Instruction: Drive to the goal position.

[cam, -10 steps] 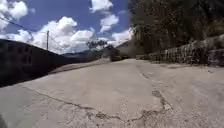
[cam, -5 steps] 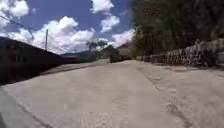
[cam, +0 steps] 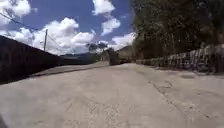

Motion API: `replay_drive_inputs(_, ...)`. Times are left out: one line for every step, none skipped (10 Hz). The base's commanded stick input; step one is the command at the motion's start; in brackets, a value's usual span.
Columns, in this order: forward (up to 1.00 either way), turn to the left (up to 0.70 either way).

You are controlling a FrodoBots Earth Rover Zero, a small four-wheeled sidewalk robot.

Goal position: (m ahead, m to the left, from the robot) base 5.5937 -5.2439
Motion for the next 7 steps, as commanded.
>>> replay_drive_inputs(1.0, -0.01)
replay_drive_inputs(1.0, -0.01)
replay_drive_inputs(1.0, -0.01)
replay_drive_inputs(1.0, -0.01)
replay_drive_inputs(1.0, -0.01)
replay_drive_inputs(1.0, 0.39)
replay_drive_inputs(1.0, 0.39)
